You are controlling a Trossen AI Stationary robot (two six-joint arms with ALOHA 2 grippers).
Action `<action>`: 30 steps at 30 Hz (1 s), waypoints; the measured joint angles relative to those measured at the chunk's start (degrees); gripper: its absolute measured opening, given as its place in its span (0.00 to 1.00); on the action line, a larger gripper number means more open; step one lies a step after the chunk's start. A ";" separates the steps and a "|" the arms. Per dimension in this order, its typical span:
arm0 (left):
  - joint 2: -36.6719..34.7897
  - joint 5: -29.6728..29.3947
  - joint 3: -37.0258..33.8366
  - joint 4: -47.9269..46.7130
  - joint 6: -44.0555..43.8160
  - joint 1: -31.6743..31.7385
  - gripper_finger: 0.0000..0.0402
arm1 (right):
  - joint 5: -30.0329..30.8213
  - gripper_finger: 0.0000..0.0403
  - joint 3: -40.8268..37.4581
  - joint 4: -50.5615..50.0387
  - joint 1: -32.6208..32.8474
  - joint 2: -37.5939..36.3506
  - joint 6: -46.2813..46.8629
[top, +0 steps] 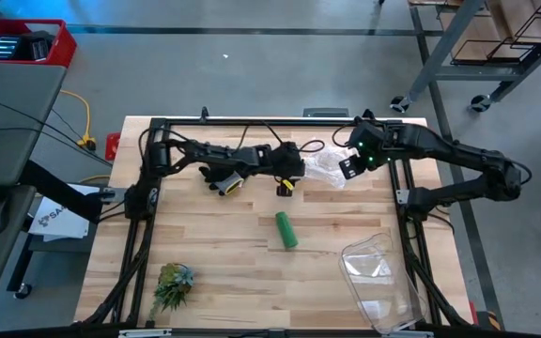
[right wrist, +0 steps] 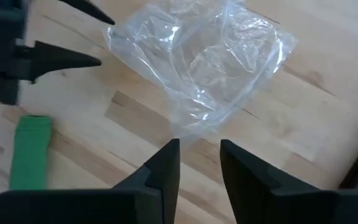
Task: Roll bandage
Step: Put the green bandage in the transparent zip bag
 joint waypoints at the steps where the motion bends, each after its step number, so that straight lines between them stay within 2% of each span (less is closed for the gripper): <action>1: 0.79 -1.47 0.38 0.13 0.38 -0.05 0.62 | 0.00 0.27 0.00 0.00 -0.32 0.02 -0.45; 8: 4.19 -6.27 1.67 0.99 1.87 0.02 0.61 | -2.33 0.27 0.07 -0.10 -1.04 0.02 -2.51; 10: 4.59 -8.18 1.64 1.28 1.88 0.02 0.58 | -2.96 0.27 0.07 -0.07 -1.03 0.00 -2.27; 13: 4.39 -8.49 1.69 -1.26 0.37 -0.13 0.42 | -3.58 0.27 0.07 0.27 -1.01 -0.03 -1.37; 16: 2.60 -6.98 1.70 -7.17 -4.67 -0.47 0.14 | -3.80 0.27 0.07 0.86 -1.01 -0.63 -1.07; 18: -0.19 -2.26 2.74 -12.54 -9.81 -0.37 0.04 | -3.85 0.27 0.07 1.35 -1.01 -1.56 0.05; 20: -3.98 0.53 3.30 -16.47 -13.05 -0.36 0.04 | -3.87 0.27 0.07 2.60 -0.99 -2.82 1.60; 26: -17.99 10.44 3.06 -26.22 -13.70 0.20 0.01 | -5.33 0.27 0.07 9.08 -0.99 -6.14 3.51; 30: -28.18 12.14 3.15 -31.25 -13.74 1.46 0.00 | -7.32 0.27 0.07 13.88 -0.97 -7.82 3.10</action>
